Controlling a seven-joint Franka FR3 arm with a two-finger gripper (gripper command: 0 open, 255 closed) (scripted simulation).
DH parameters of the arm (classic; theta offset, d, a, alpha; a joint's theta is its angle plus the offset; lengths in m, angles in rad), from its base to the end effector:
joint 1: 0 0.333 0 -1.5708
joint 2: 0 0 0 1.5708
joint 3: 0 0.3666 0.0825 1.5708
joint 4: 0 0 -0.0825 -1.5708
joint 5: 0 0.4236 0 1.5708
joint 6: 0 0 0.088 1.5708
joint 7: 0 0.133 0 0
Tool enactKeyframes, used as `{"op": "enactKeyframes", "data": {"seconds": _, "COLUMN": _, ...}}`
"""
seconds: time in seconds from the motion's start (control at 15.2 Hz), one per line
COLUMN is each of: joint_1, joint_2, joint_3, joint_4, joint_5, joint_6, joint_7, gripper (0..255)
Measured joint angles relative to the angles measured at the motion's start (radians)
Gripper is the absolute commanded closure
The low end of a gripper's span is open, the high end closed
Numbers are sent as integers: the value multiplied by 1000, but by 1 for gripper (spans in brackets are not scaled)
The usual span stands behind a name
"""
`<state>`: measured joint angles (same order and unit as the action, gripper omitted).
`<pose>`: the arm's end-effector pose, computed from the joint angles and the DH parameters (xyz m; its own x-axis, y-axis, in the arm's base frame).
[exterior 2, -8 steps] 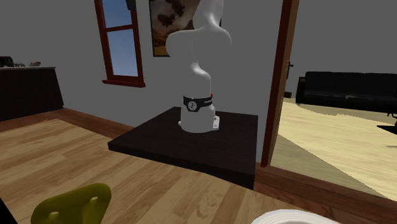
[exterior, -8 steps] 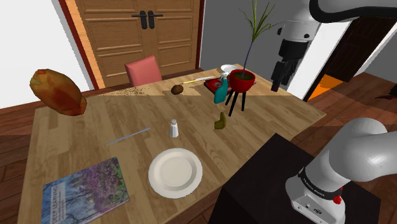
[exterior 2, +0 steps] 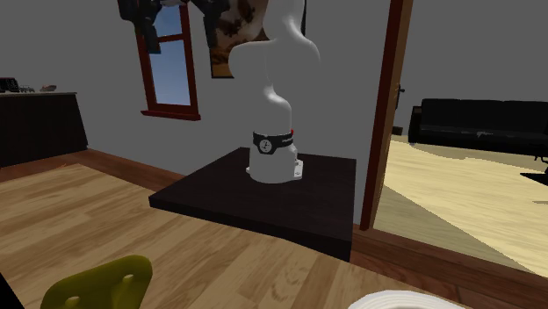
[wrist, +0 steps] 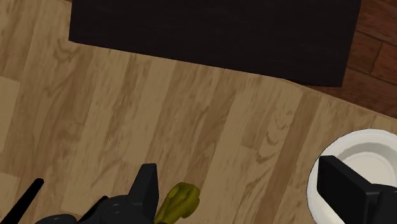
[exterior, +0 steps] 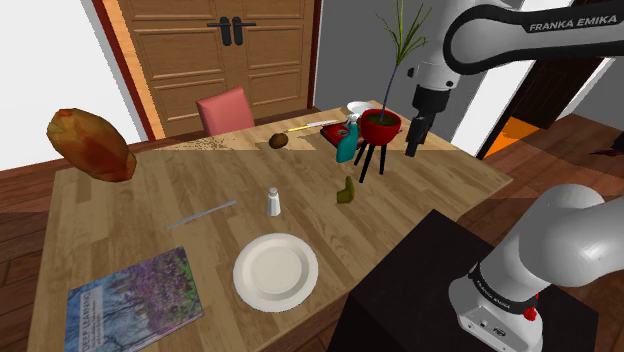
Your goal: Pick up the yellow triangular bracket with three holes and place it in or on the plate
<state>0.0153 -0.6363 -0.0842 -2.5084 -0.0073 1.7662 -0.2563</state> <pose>0.3503 -0.0270 0.4876 0.9735 0.2091 -0.0928 0.2032 -0.9767 -0.0688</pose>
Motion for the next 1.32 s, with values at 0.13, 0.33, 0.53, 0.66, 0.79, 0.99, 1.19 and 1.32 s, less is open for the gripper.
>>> {"op": "enactKeyframes", "data": {"seconds": 0.13, "joint_1": 11, "joint_2": 29, "joint_3": -14, "joint_4": -29, "joint_5": -14, "joint_6": 65, "joint_7": -56, "gripper": 0}}
{"op": "enactKeyframes", "data": {"seconds": 0.33, "joint_1": 33, "joint_2": 137, "joint_3": -33, "joint_4": -39, "joint_5": -27, "joint_6": 197, "joint_7": -138, "gripper": 0}}
{"op": "enactKeyframes", "data": {"seconds": 0.53, "joint_1": 51, "joint_2": 233, "joint_3": -52, "joint_4": -45, "joint_5": -37, "joint_6": 311, "joint_7": -221, "gripper": 0}}
{"op": "enactKeyframes", "data": {"seconds": 0.66, "joint_1": 65, "joint_2": 310, "joint_3": -62, "joint_4": -32, "joint_5": -39, "joint_6": 384, "joint_7": -277, "gripper": 0}}
{"op": "enactKeyframes", "data": {"seconds": 0.79, "joint_1": 79, "joint_2": 385, "joint_3": -70, "joint_4": -15, "joint_5": -37, "joint_6": 451, "joint_7": -333, "gripper": 0}}
{"op": "enactKeyframes", "data": {"seconds": 0.99, "joint_1": 97, "joint_2": 494, "joint_3": -77, "joint_4": 6, "joint_5": -28, "joint_6": 553, "joint_7": -416, "gripper": 0}}
{"op": "enactKeyframes", "data": {"seconds": 1.19, "joint_1": 111, "joint_2": 627, "joint_3": -77, "joint_4": 54, "joint_5": -9, "joint_6": 652, "joint_7": -506, "gripper": 0}}
{"op": "enactKeyframes", "data": {"seconds": 1.32, "joint_1": 120, "joint_2": 701, "joint_3": -66, "joint_4": 89, "joint_5": 3, "joint_6": 700, "joint_7": -554, "gripper": 0}}
